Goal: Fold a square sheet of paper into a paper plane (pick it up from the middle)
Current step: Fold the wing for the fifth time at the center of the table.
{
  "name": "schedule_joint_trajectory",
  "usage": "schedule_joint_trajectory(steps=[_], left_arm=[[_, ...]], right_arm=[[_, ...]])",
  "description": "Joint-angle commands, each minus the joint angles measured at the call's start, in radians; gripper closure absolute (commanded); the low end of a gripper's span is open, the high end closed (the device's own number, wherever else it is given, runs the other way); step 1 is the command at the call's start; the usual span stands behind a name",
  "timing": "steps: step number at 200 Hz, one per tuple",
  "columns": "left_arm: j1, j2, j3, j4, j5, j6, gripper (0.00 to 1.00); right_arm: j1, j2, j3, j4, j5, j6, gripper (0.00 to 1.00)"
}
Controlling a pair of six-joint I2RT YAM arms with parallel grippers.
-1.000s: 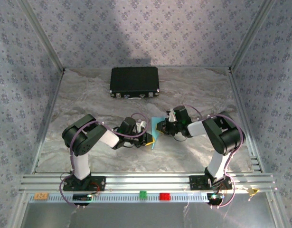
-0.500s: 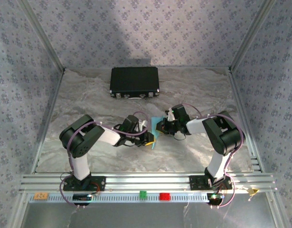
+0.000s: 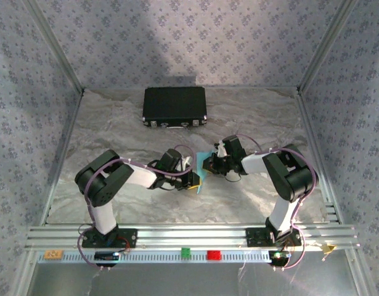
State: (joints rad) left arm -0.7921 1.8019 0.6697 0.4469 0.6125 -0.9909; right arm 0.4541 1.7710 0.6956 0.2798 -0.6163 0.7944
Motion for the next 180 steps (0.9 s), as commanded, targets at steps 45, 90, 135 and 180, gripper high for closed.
schedule_joint_trajectory(steps=[45,90,135,180], left_arm=[[-0.017,0.006,-0.025,-0.164,0.0,0.054,0.98],[-0.021,-0.012,-0.038,-0.165,0.012,0.055,0.92],[-0.024,-0.034,-0.038,-0.194,0.016,0.07,0.95],[-0.028,-0.035,-0.041,-0.199,0.02,0.075,0.98]], right_arm=[[0.008,0.046,-0.016,-0.122,0.116,-0.027,0.91],[0.009,0.046,-0.016,-0.124,0.117,-0.027,0.91],[0.007,0.044,-0.018,-0.126,0.122,-0.027,0.91],[0.008,0.044,-0.018,-0.128,0.123,-0.028,0.92]])
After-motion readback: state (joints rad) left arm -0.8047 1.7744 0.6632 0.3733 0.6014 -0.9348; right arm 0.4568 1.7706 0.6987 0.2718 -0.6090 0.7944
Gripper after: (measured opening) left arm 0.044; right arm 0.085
